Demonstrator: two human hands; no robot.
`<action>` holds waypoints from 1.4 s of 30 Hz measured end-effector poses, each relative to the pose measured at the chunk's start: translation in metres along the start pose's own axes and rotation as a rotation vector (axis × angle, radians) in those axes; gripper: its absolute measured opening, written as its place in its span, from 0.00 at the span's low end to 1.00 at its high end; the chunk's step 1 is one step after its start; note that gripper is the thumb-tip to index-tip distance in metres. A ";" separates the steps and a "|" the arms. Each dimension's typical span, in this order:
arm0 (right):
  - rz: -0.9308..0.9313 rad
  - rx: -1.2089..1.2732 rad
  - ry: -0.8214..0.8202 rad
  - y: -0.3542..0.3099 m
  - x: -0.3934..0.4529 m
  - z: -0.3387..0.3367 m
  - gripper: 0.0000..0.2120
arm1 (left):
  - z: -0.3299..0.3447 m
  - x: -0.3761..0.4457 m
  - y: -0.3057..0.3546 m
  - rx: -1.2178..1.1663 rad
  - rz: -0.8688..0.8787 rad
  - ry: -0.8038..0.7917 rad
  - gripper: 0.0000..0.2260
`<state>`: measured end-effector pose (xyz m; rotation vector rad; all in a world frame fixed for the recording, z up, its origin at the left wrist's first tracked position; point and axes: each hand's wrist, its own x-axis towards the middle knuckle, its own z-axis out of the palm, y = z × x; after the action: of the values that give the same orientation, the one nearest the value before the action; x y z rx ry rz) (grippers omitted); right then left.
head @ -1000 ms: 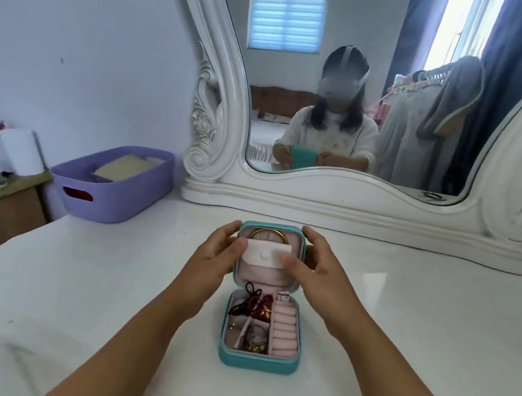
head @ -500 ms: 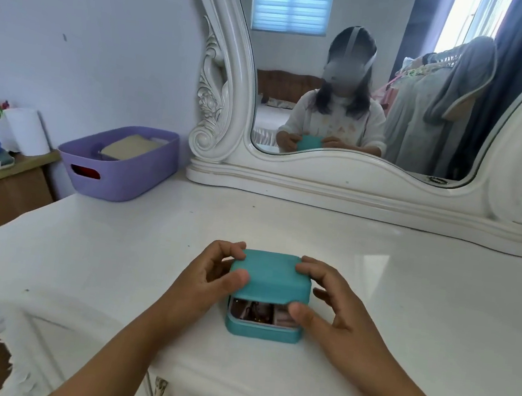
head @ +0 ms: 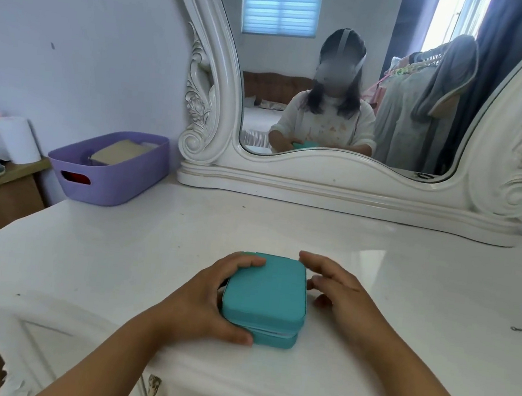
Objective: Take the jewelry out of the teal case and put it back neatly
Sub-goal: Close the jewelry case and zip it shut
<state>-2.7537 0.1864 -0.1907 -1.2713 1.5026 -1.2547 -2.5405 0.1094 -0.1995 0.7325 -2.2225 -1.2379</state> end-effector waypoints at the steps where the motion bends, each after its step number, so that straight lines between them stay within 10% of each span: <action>1: 0.030 0.040 -0.039 0.000 0.003 -0.002 0.21 | 0.002 0.000 0.002 -0.043 0.006 -0.010 0.40; 9: 0.020 0.358 -0.301 0.007 0.005 -0.030 0.14 | 0.005 0.003 0.010 -0.304 0.050 -0.179 0.40; 27: 0.025 0.242 -0.398 0.011 0.000 -0.040 0.04 | 0.009 0.007 0.011 -0.414 0.084 -0.278 0.38; 36: -0.062 -0.420 -0.218 -0.010 -0.015 -0.030 0.11 | 0.005 0.010 0.000 -0.122 0.018 0.046 0.36; 42: -0.154 -0.335 -0.064 -0.021 -0.025 0.002 0.11 | 0.017 0.024 -0.012 0.059 0.027 0.258 0.39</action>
<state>-2.7427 0.2107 -0.1716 -1.6553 1.6409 -1.0733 -2.5665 0.0986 -0.2147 0.8317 -2.0572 -1.0060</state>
